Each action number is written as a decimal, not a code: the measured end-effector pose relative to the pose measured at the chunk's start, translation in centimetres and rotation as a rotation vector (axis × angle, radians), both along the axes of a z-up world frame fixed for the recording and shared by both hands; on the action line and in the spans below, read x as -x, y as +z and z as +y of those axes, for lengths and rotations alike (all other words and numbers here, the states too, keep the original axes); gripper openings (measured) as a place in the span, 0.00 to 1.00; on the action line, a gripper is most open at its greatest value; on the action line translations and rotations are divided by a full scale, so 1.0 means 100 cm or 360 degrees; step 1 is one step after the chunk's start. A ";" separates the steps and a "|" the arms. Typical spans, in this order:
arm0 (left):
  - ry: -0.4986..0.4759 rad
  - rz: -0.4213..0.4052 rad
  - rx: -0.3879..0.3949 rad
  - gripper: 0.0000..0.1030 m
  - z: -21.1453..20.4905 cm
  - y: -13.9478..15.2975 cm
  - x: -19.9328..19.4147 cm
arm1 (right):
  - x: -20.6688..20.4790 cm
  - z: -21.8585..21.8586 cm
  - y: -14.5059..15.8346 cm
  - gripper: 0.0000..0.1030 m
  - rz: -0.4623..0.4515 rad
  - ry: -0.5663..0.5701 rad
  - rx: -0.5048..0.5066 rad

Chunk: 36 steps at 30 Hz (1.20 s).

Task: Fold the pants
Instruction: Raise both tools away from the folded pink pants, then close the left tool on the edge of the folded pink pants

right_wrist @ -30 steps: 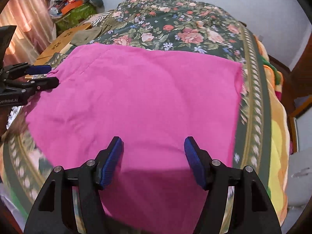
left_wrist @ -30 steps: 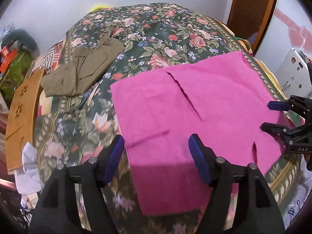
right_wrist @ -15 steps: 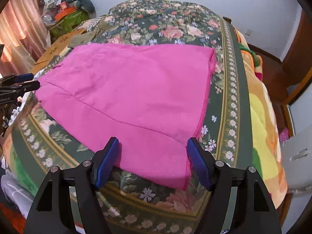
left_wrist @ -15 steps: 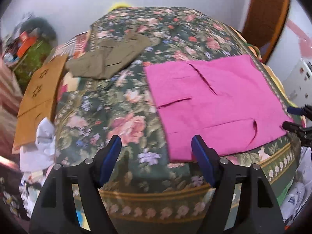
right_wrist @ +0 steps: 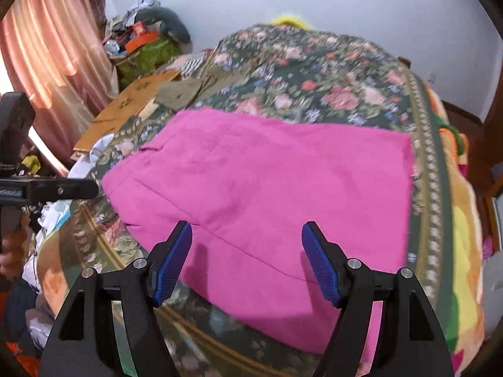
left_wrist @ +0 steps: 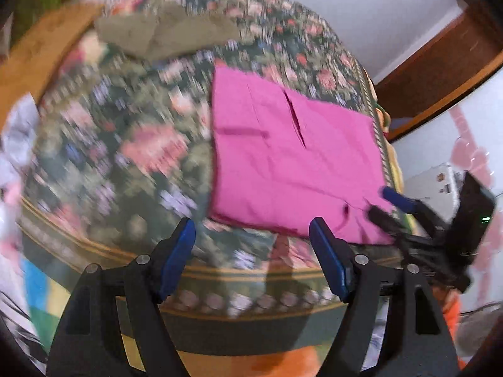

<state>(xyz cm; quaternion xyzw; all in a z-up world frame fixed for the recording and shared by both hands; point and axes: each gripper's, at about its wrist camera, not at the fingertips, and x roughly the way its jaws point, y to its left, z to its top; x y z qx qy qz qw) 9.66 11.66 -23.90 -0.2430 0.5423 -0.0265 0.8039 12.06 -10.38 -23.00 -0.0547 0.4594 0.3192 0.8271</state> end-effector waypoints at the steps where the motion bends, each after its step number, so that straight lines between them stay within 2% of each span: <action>1: 0.0007 0.0033 0.0078 0.72 0.000 -0.006 -0.001 | -0.001 0.002 -0.004 0.67 0.0018 0.0006 0.0005; 2: 0.0020 0.0057 0.0140 0.72 0.000 -0.011 -0.002 | -0.004 0.006 -0.012 0.67 0.0048 0.0014 0.0013; 5: 0.0060 0.0037 0.0222 0.73 0.002 -0.014 -0.003 | -0.006 0.009 -0.026 0.67 0.0127 0.0037 0.0021; 9: 0.0174 0.0040 0.0505 0.73 0.014 -0.025 -0.007 | -0.006 0.002 -0.028 0.67 0.0160 0.0055 -0.0041; 12: 0.0220 0.0030 0.0584 0.73 0.017 -0.030 -0.014 | -0.003 0.003 -0.028 0.67 0.0153 0.0069 -0.0035; 14: 0.0229 0.0019 0.0578 0.73 0.016 -0.030 -0.020 | -0.003 0.002 -0.028 0.67 0.0157 0.0071 -0.0037; 16: 0.0233 0.0006 0.0536 0.73 0.013 -0.028 -0.026 | -0.004 0.001 -0.028 0.67 0.0163 0.0070 -0.0047; 18: 0.0231 0.0005 0.0437 0.60 0.009 -0.026 -0.031 | -0.005 0.001 -0.029 0.67 0.0162 0.0072 -0.0051; 20: 0.0210 0.0015 0.0278 0.30 0.005 -0.023 -0.036 | -0.005 0.001 -0.029 0.67 0.0162 0.0073 -0.0052; 25: 0.0207 -0.0076 0.0166 0.22 0.007 -0.017 -0.037 | -0.001 -0.003 -0.026 0.67 0.0154 0.0064 -0.0045; 29: 0.0237 -0.0152 -0.0039 0.18 0.014 -0.005 -0.032 | 0.006 -0.015 -0.024 0.67 0.0144 0.0034 -0.0052; 31: 0.0231 -0.0192 -0.0167 0.18 0.016 0.002 -0.025 | 0.010 -0.022 -0.024 0.66 0.0144 0.0026 -0.0071; 34: 0.0200 -0.0268 -0.0460 0.18 0.007 0.013 -0.013 | 0.015 -0.029 -0.022 0.65 0.0136 0.0010 -0.0091; 36: 0.0177 -0.0310 -0.0613 0.18 0.001 0.018 -0.007 | 0.019 -0.032 -0.021 0.65 0.0115 -0.0013 -0.0063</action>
